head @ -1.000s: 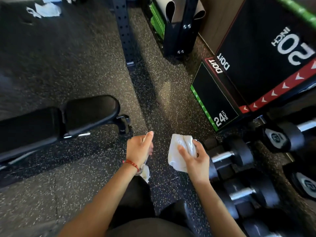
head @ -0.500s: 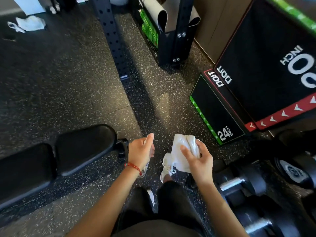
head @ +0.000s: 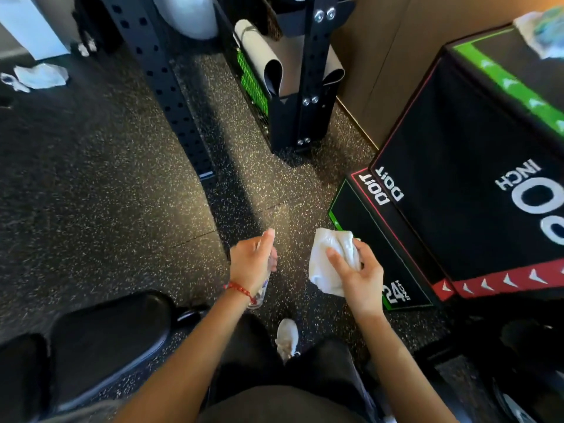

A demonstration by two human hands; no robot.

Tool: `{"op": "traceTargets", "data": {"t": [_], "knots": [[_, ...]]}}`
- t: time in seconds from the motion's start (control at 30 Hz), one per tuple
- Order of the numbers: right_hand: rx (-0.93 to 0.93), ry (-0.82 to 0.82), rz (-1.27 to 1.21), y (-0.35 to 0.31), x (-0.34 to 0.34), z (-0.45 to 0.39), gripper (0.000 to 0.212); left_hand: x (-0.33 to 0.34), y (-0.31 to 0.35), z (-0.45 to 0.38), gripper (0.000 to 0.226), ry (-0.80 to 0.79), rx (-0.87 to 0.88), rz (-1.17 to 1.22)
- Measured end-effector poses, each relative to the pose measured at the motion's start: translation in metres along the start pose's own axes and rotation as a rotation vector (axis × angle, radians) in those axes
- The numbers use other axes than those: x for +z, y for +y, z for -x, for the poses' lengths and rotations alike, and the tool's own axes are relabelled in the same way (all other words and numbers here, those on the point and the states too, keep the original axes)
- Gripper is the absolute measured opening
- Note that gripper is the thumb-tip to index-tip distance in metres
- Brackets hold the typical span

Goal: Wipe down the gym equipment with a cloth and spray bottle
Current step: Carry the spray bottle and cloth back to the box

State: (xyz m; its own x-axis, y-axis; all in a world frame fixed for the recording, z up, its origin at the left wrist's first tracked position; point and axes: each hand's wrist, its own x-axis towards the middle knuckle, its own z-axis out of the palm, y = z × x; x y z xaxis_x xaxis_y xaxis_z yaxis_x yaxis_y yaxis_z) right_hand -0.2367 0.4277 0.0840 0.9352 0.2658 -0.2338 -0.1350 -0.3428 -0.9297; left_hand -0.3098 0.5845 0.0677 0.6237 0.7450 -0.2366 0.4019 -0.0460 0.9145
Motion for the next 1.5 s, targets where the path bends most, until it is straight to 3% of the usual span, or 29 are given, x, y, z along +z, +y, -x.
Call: {"op": "traceTargets", "data": {"t": [0.17,0.3,0.6,0.63,0.73,0.93,1.03,1.4,1.5], "knots": [[0.042,0.057,-0.020,-0.010,-0.002,-0.049,0.051,0.027,0.023,-0.057,0.053,-0.023,0.025,-0.008],[0.086,0.126,-0.053,-0.022,0.003,-0.097,0.020,0.050,0.046,-0.113,0.052,-0.074,0.053,0.007],[0.080,0.376,-0.165,-0.073,0.014,-0.221,0.016,0.113,0.126,-0.259,0.065,-0.327,0.285,-0.047],[0.092,0.413,-0.176,-0.077,0.012,-0.231,0.018,0.120,0.137,-0.271,0.066,-0.342,0.316,-0.057],[0.125,0.510,-0.212,-0.087,0.005,-0.256,0.053,0.146,0.165,-0.303,0.068,-0.422,0.368,-0.025],[0.123,0.713,-0.258,-0.101,-0.038,-0.288,0.029,0.216,0.218,-0.322,0.059,-0.580,0.387,0.039],[0.115,0.805,-0.276,-0.104,-0.068,-0.308,0.017,0.255,0.241,-0.322,0.061,-0.650,0.478,0.077],[0.072,0.905,-0.213,-0.107,-0.198,-0.383,0.015,0.394,0.338,-0.304,0.066,-0.710,0.616,0.199],[0.099,0.899,-0.192,-0.110,-0.222,-0.401,0.025,0.421,0.357,-0.305,0.066,-0.716,0.639,0.214]]}}
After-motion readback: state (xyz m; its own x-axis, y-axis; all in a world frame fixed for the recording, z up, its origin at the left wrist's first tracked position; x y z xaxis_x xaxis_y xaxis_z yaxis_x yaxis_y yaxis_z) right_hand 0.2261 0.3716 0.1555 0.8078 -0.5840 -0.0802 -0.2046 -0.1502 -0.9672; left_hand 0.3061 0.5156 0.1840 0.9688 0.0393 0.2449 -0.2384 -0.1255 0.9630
